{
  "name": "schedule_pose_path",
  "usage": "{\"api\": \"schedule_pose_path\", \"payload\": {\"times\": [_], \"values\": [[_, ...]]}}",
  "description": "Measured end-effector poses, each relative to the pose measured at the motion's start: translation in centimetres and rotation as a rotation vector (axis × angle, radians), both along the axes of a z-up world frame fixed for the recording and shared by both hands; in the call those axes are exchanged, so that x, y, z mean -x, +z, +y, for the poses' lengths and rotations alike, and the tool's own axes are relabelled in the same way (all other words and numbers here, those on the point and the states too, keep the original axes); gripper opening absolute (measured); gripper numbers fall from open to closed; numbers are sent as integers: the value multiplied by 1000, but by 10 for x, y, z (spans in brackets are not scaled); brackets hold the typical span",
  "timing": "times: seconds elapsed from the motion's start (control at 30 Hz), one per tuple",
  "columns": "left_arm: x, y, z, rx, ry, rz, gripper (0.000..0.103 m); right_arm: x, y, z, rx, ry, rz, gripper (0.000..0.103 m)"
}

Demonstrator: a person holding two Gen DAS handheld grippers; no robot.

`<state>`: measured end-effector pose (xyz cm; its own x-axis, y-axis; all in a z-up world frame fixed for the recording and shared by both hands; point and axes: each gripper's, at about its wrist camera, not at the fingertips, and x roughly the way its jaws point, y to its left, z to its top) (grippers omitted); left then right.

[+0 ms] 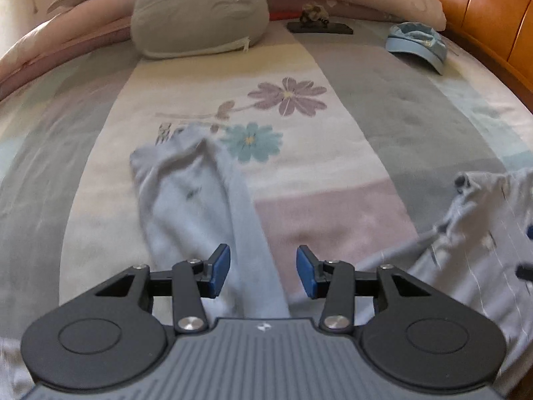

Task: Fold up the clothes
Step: 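Open both grippers and release the grey pants, then grasp the grey pants leg cuff with the right gripper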

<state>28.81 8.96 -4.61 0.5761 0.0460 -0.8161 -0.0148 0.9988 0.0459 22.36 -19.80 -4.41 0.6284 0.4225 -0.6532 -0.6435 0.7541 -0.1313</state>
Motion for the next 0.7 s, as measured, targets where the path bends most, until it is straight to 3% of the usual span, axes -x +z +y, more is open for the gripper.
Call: {"api": "schedule_pose_path", "payload": {"times": [0.1,0.3,0.5,0.7], "values": [[-25,-5,0,-61,4,11,45,-1,-2,-2,16,-11,-4,46],[-53,-9,7,-76,36,37,45,2,-3,-8,5,-31,1,50],[-32,2,26,42,66,33,51,-5,-8,-22,-77,-54,96,59],[13,16,62,158,151,-10,68,-26,-5,-10,-188,-18,204,66]]}}
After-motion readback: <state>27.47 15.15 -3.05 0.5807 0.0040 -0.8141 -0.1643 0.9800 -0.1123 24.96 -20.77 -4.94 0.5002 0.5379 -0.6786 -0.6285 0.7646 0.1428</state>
